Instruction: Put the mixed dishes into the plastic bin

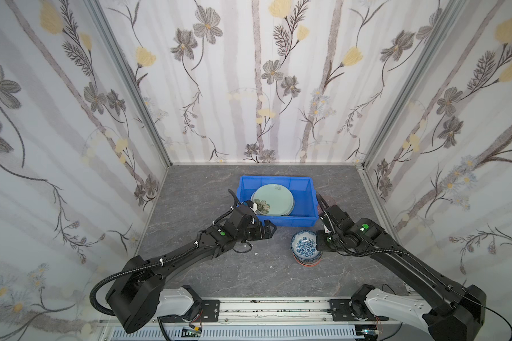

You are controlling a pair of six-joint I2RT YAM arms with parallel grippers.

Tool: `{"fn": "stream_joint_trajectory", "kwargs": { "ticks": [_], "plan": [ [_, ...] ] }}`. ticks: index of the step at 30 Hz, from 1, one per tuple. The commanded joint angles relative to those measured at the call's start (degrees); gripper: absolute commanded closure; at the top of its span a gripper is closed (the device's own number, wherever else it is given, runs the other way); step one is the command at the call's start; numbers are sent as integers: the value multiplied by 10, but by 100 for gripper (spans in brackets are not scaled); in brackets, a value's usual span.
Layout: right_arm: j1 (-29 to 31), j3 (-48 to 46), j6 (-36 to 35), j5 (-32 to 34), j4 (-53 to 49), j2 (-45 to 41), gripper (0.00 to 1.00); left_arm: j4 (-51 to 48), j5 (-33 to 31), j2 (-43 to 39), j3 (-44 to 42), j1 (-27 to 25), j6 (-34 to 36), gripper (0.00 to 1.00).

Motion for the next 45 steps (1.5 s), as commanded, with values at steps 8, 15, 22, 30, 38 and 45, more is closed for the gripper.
{"fn": "stream_joint_trajectory", "kwargs": {
  "ticks": [8, 15, 22, 30, 38, 45],
  "plan": [
    [0, 10, -12, -1, 26, 6, 99, 17, 33, 11, 29, -28, 27, 0],
    [-1, 11, -15, -13, 29, 1, 100, 17, 38, 29, 52, -59, 25, 0],
    [-3, 20, -20, -23, 29, -5, 100, 15, 14, 46, 58, -76, -2, 14],
    [-4, 46, -29, -30, 29, 7, 100, 13, 9, 58, 77, -97, -14, 35],
    [-3, 67, -39, -36, 36, 31, 100, 7, 3, 67, 84, -100, -21, 44],
    [-3, 79, -43, -32, 42, 45, 100, -1, -1, 78, 95, -100, -24, 56]
  ]
}}
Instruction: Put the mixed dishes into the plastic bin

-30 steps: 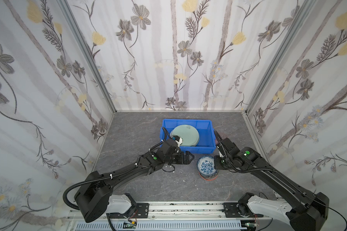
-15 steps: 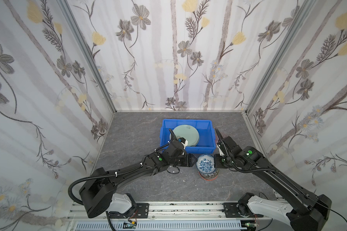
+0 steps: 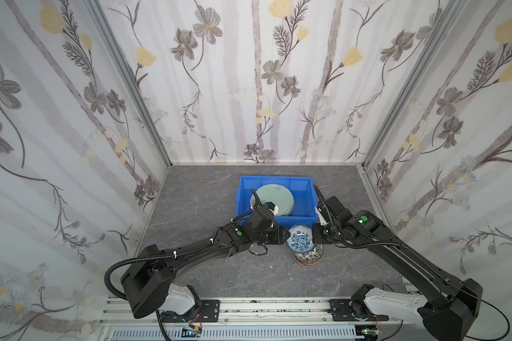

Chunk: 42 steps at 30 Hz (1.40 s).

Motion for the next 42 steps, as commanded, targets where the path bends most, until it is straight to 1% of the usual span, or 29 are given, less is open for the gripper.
{"fn": "stream_joint_trajectory", "kwargs": {
  "ticks": [1, 5, 17, 19, 22, 24, 29, 32, 34, 36, 39, 42],
  "plan": [
    [0, 12, -6, -1, 36, 6, 100, -1, -8, 7, 9, -1, -5, 56],
    [0, 20, -8, 2, 39, 16, 100, -5, -7, 14, 15, -1, -4, 59],
    [3, 43, -18, 12, 39, 42, 100, -16, -15, 31, 23, -1, -11, 78],
    [5, 46, -20, 12, 38, 45, 100, -18, -18, 33, 23, -1, -11, 83],
    [8, 46, -21, 8, 45, 49, 100, -23, -25, 35, 26, -1, -15, 96],
    [10, 47, -22, 5, 49, 51, 100, -26, -27, 36, 29, -1, -16, 100],
    [12, 45, -22, -9, 63, 51, 97, -34, -34, 38, 34, 0, -18, 100],
    [12, 45, -22, -19, 72, 49, 90, -37, -37, 38, 37, -1, -18, 100],
    [12, 47, -22, -19, 74, 45, 82, -44, -47, 32, 40, -1, -17, 100],
    [12, 49, -23, -17, 74, 40, 79, -53, -58, 28, 44, -1, -15, 100],
    [12, 56, -27, -15, 74, 26, 70, -72, -77, 24, 53, -1, -11, 100],
    [12, 63, -29, -4, 77, 5, 64, -89, -89, 22, 63, 1, -8, 100]
  ]
}}
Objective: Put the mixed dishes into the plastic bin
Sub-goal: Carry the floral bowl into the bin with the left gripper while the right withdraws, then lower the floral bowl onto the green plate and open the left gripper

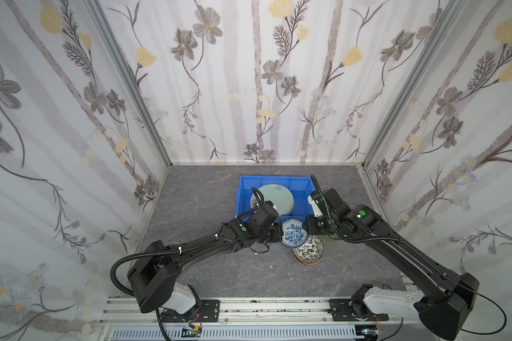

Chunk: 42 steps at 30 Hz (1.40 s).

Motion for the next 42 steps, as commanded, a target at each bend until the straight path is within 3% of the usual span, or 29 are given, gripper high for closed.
{"fn": "stream_joint_trajectory", "kwargs": {
  "ticks": [1, 12, 14, 15, 28, 37, 42],
  "plan": [
    [0, 12, -8, 17, 27, -19, 62, -11, -27, -6, 16, 2, 9, 100],
    [-2, -47, -32, -4, 112, -189, 33, -76, -49, 8, 77, 61, 20, 100],
    [-3, -69, -37, -6, 127, -212, 5, -84, -51, 16, 96, 75, 26, 100],
    [-4, -78, -39, -10, 132, -222, 0, -89, -49, 23, 109, 83, 30, 100],
    [-37, -132, -60, 67, 109, -278, 0, -146, -67, 152, 257, 152, 93, 100],
    [-124, -182, -77, -53, 131, -310, 0, -166, -41, 253, 341, 180, 119, 100],
    [-139, -197, -83, -61, 133, -308, 0, -179, -37, 310, 398, 189, 136, 100]
  ]
}}
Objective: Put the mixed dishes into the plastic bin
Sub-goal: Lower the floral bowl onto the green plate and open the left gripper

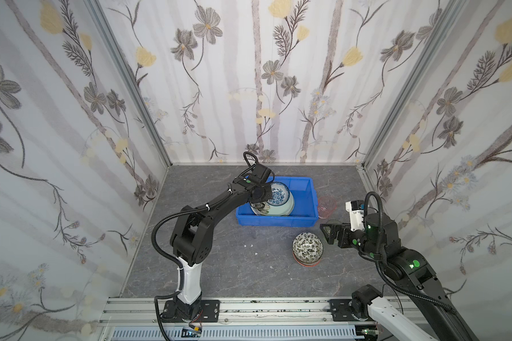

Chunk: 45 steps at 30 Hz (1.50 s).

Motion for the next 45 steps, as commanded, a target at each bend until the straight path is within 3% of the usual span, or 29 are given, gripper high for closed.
{"fn": "stream_joint_trajectory", "kwargs": {
  "ticks": [1, 13, 45],
  "plan": [
    [-8, -11, -10, -17, 32, 3, 0, 2, 8, 26, 35, 8, 20, 100],
    [-54, -42, -7, -50, 50, 4, 0, -56, 16, 105, 139, 33, 45, 100],
    [-93, -77, -21, -97, 56, 10, 0, -71, 26, 158, 176, 45, 44, 100]
  ]
}}
